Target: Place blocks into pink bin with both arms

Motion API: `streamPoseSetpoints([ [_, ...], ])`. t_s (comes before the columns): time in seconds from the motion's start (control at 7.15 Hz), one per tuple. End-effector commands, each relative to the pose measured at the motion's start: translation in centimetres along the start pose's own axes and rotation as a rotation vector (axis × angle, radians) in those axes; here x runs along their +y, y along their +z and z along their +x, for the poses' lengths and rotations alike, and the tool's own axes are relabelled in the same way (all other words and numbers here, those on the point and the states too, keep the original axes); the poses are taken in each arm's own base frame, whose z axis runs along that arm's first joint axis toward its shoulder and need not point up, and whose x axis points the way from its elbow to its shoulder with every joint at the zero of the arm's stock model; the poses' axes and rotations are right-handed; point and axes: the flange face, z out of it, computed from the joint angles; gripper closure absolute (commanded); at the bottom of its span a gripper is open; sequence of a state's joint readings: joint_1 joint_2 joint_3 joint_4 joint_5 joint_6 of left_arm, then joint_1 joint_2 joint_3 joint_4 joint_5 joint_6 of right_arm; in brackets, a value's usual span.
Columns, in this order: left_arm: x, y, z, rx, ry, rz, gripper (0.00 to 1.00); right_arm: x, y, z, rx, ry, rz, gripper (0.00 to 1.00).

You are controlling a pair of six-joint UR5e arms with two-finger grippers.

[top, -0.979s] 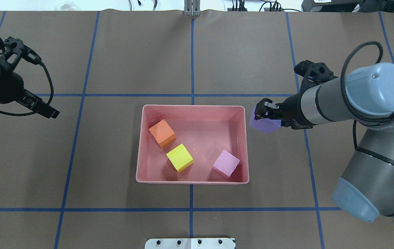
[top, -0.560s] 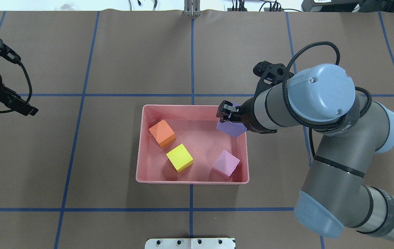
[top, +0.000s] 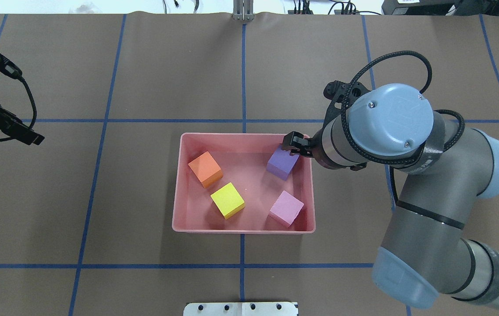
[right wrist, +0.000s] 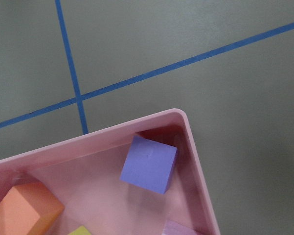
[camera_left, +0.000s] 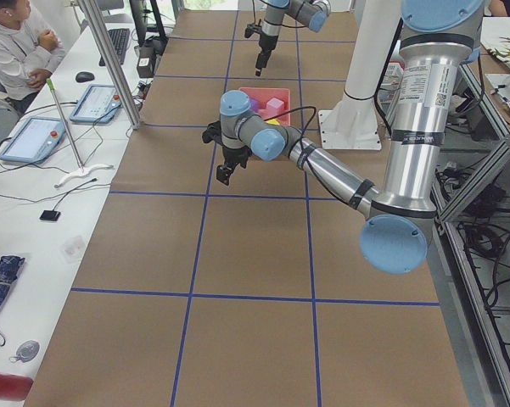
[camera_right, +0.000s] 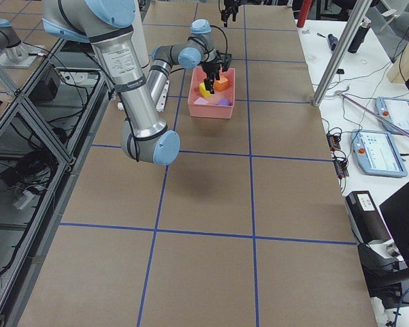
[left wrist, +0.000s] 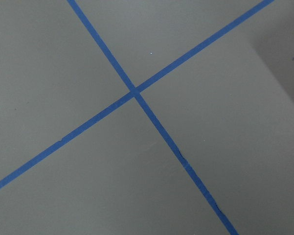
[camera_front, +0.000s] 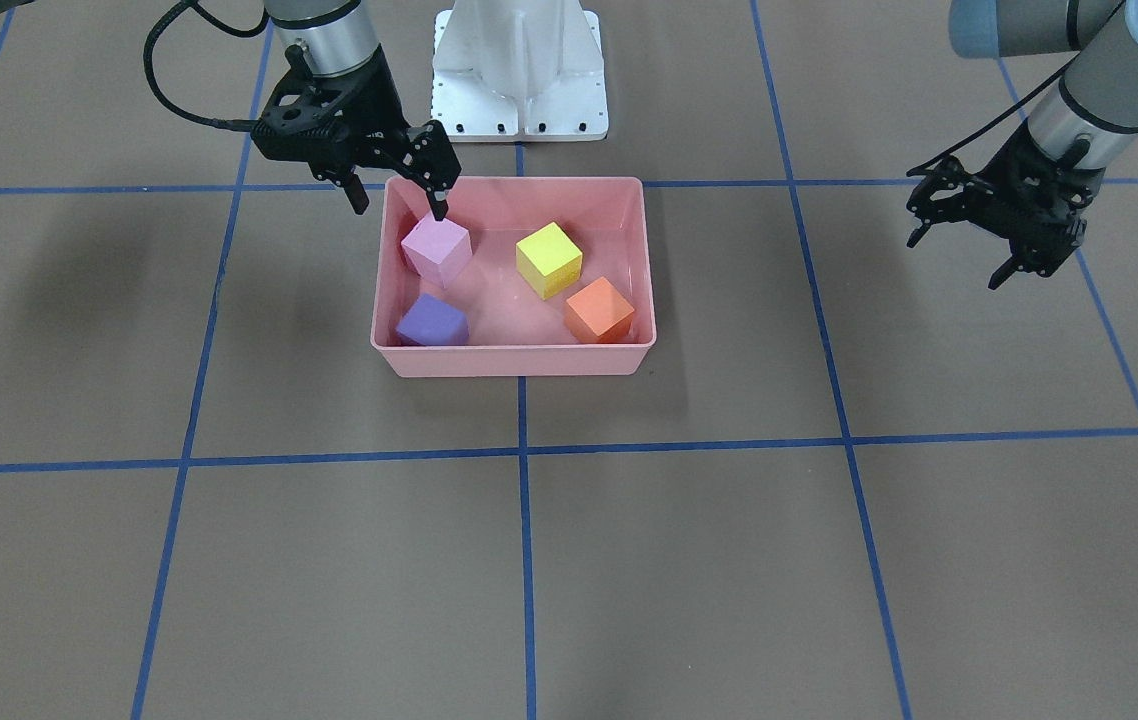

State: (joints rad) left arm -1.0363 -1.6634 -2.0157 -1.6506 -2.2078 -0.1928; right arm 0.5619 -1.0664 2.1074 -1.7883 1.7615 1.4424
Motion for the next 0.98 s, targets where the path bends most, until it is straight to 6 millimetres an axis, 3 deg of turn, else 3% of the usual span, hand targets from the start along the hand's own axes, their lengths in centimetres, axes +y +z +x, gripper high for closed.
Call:
streamPoseSetpoints([
  [0.0,3.6,-1.1,-5.1,-0.055,-0.103,-0.011,0.0,-6.5,-1.9,4.1,0.055,-0.102,-0.028,0.0],
  [0.14,5.0,-1.5,-9.4,-0.091,-0.187,-0.017,0.0,-9.5,-2.0,8.2,0.081,-0.164,-0.057,0.01],
  [0.28,6.3,-2.7,-13.3,-0.123,-0.227,-0.007,0.0,-13.3,-2.6,13.3,0.107,-0.258,-0.077,0.0],
  [0.42,9.2,-2.9,-16.0,-0.142,-0.211,-0.036,0.0,-16.8,-3.3,19.4,0.127,-0.317,-0.103,0.0],
  [0.56,11.3,-3.0,-19.9,-0.157,-0.199,-0.053,0.0,-20.0,-3.8,26.4,0.146,-0.374,-0.136,0.0],
  [0.7,12.9,-2.8,-22.4,-0.16,-0.167,-0.077,0.0,-22.6,-4.3,33.4,0.168,-0.449,-0.161,0.0],
  [0.84,14.1,-2.9,-23.6,-0.163,-0.197,-0.084,0.0,-25.1,-4.9,40.2,0.153,-0.486,-0.194,0.0],
])
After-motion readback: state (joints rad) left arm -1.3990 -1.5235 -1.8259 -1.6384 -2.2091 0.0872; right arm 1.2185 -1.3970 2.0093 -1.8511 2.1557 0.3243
